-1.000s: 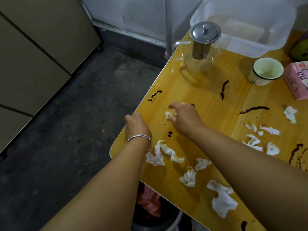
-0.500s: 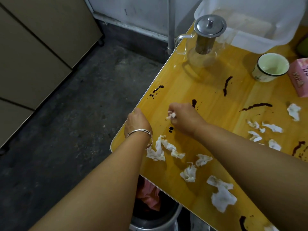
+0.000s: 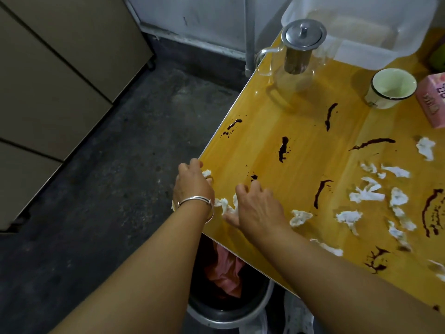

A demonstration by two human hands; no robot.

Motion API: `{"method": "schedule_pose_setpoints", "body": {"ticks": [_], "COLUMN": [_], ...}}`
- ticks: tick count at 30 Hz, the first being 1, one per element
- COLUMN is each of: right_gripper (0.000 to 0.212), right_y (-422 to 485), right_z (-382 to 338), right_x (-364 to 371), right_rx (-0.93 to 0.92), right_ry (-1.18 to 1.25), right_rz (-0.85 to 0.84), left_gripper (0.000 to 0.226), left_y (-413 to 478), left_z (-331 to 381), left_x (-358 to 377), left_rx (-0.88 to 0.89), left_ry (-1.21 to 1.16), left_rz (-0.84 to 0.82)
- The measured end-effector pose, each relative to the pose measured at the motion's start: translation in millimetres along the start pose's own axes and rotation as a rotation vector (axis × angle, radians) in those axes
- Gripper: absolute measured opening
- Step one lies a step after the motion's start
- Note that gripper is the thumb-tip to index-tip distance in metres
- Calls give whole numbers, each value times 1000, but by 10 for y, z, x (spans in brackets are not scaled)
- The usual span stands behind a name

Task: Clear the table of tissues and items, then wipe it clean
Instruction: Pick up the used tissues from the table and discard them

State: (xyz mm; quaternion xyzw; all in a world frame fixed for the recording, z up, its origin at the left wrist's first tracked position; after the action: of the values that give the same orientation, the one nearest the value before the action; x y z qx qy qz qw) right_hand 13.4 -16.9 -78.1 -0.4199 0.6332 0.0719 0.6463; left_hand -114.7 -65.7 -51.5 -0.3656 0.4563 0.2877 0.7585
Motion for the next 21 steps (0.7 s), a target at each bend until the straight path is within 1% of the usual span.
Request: {"method": "schedule_pose_setpoints", "body": {"ticks": [2,4,5,8,12,14,16,19,20,21], "right_gripper": [43,22,18,21,22,26,24,19,16,19], "right_y": [-4,-25,-41,-71,-29,-20,-19,-103,-148,-210], "right_z": [-48,-97,-111,-72,109,301,502,816,903,975], "right_x": [-16,-59,-90,-102,-150,-239,-346,-431,-413,-368], "right_rx": [-14,-55,-72,-94,-99,-51,8,115,156,199], "right_ry": [32,94,119,176,318,423,468,463,453,424], "right_rz": [48,73,71,37,67,83,102,139,130,100], "left_gripper": [34,29,26,18,19,19,15,13,15,17], "left_y": [50,97,118,169,243,205,111,-73,-125,-185], "left_z": [57,66,59,45,82,204,319,366,344,316], "left_x": [41,97,107,136,129,141,156,177,178,179], "left_rx": [48,50,42,21,19,53,75,54,43,32], "left_ry": [66,98,109,153,176,139,83,24,16,11], "left_rz": [-11,-12,-5,8,-7,-19,-33,-64,-69,-71]}}
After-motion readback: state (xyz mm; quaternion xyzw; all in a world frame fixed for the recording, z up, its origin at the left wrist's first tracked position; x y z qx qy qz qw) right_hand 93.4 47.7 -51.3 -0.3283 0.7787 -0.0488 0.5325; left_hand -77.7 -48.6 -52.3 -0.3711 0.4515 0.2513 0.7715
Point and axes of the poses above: each hand's wrist, its own y-axis towards the middle knuckle, its own x-axis out of the palm, z = x × y, the point moved 10 cm from there along y, towards the middle knuckle, and after that the axes turned 6 degrees about x, right-handed, at the moved point
